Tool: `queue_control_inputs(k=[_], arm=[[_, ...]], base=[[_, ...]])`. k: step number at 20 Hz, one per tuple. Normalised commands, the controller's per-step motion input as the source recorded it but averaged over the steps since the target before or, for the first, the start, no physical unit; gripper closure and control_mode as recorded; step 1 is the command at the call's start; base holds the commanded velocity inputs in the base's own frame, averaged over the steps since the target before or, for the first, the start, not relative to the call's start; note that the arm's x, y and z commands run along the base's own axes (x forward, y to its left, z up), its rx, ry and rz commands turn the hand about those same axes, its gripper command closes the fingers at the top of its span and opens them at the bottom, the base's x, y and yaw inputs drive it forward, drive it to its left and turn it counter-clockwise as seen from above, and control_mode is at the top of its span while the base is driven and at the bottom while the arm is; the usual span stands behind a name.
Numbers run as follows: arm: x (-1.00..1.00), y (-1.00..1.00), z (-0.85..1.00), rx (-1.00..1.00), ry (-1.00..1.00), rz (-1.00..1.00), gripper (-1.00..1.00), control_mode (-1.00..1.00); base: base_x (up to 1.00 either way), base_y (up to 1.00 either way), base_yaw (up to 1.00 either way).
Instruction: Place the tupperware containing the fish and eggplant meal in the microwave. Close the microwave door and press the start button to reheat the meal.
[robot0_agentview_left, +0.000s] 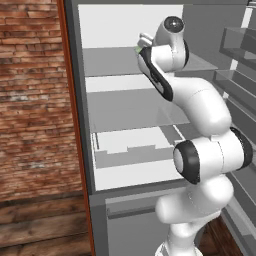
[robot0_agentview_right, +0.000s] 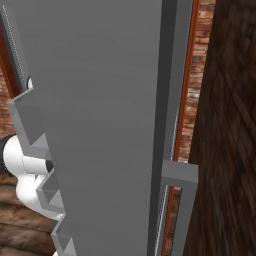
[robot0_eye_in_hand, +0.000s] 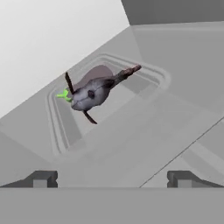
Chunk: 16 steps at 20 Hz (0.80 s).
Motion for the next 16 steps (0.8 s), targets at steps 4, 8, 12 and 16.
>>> queue_control_inputs(k=[4, 8, 12, 16], arm=[[0.46, -0.08, -0.02, 0.0, 0.06, -0.04, -1.0, -1.0], [0.44, -0.15, -0.08, 0.0, 0.08, -0.04, -1.0, -1.0], [0.41, -0.15, -0.13, 0.0, 0.09, -0.04, -1.0, -1.0], [0.43, -0.15, -0.13, 0.0, 0.09, -0.04, -1.0, -1.0]], base=[[0.0, 0.0, 0.0], [0.0, 0.0, 0.0], [0.0, 0.0, 0.0], [0.0, 0.0, 0.0]])
